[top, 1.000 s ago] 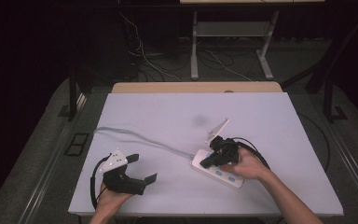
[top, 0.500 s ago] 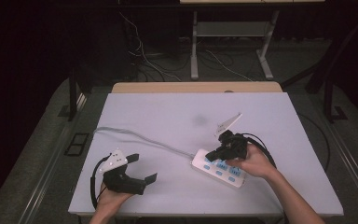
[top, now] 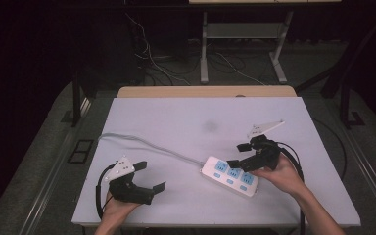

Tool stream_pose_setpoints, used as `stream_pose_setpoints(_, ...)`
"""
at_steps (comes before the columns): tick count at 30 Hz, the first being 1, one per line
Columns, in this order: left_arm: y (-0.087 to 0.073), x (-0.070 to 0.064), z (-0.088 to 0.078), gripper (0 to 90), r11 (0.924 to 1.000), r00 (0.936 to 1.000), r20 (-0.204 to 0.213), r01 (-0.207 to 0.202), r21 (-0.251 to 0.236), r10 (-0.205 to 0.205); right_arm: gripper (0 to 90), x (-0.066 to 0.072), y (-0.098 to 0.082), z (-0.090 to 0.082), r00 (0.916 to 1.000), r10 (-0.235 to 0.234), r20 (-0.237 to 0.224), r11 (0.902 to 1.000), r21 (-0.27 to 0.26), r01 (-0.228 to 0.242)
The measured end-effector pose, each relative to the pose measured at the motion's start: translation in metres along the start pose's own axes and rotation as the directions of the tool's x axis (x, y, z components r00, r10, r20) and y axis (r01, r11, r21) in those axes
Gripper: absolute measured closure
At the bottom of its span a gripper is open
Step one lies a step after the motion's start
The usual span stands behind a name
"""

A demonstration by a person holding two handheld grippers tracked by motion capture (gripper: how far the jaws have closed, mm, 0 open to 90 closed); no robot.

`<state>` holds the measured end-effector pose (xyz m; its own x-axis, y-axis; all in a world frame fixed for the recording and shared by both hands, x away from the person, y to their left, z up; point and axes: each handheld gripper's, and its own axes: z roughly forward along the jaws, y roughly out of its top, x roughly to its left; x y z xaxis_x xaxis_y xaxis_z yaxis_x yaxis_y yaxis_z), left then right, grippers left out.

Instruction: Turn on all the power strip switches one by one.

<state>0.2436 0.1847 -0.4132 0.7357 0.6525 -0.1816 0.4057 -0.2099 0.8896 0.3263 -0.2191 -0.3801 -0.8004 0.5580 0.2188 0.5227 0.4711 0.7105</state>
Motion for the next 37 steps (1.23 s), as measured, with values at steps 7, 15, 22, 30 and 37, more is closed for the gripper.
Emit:
stream_pose_setpoints(7, 0.000, -0.001, 0.000, 0.0, 1.0000, 1.0000, 0.003, 0.000, -0.002, 0.000, 0.2, -0.005, -0.019, -0.023, 0.9962, 0.074, 0.046, 0.9967, -0.037, -0.072)
stream_pose_setpoints(15, 0.000, 0.000, 0.000, 0.0, 1.0000, 1.0000, 0.001, 0.005, -0.002, -0.005, 0.3, -0.005, -0.045, -0.045, 0.9898, 0.140, 0.026, 0.9847, -0.109, -0.136)
stream_pose_setpoints(22, -0.001, 0.001, 0.001, 0.0, 0.9999, 0.9999, 0.008, 0.008, 0.014, -0.008, 0.3, -0.002, -0.069, -0.054, 0.9829, 0.182, 0.026, 0.9722, -0.154, -0.176)
stream_pose_setpoints(30, -0.002, 0.001, 0.003, 0.0, 0.9994, 0.9997, 0.023, 0.012, 0.033, -0.013, 0.3, 0.003, -0.102, -0.053, 0.9712, 0.233, 0.051, 0.9537, -0.207, -0.218)
stream_pose_setpoints(37, -0.002, 0.002, 0.004, 0.0, 0.9988, 0.9995, 0.032, 0.006, 0.048, -0.007, 0.3, 0.006, -0.109, -0.052, 0.9727, 0.222, 0.066, 0.9517, -0.231, -0.202)
